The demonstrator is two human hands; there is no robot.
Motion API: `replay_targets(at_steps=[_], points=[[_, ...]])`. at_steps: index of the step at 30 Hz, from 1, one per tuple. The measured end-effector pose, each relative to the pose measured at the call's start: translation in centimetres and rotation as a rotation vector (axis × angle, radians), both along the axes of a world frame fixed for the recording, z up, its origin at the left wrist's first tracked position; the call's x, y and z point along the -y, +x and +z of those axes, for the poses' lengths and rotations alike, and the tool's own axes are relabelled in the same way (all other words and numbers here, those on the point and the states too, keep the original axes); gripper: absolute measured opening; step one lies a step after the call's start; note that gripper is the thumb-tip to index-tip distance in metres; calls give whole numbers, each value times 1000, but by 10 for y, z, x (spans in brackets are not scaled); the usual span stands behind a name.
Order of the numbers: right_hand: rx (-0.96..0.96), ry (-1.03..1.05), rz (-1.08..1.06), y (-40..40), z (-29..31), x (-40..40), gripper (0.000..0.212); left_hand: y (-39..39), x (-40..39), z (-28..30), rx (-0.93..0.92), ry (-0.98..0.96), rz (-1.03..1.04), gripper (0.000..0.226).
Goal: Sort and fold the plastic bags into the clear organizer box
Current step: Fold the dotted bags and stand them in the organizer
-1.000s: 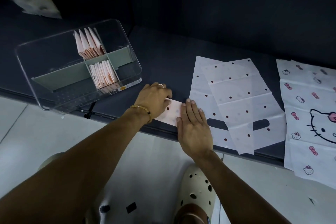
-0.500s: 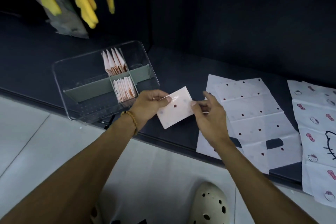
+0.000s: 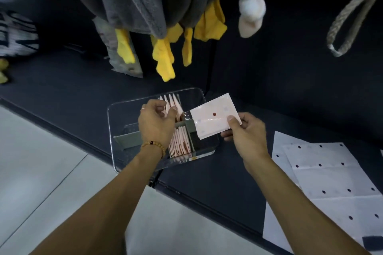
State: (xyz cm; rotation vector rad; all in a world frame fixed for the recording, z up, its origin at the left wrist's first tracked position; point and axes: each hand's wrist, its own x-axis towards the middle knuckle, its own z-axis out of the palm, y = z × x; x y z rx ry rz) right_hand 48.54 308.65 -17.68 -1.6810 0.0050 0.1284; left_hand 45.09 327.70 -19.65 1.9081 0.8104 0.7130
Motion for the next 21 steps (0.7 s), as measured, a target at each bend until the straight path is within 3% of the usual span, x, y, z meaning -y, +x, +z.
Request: replay_targets(at_steps=[6, 12, 14, 18, 21], points=[[-3, 97, -113, 23, -3, -25, 10, 27, -6, -12, -226, 158, -7, 66], [-10, 98, -10, 38, -6, -58, 8, 23, -26, -12, -213, 45, 86, 27], [43, 7, 20, 40, -7, -72, 11, 17, -31, -12, -192, -23, 112, 19], [414, -464, 31, 38, -14, -94, 10, 13, -32, -11, -159, -66, 133, 19], [562, -645, 160, 33, -17, -109, 10, 11, -31, -12, -117, -78, 124, 18]])
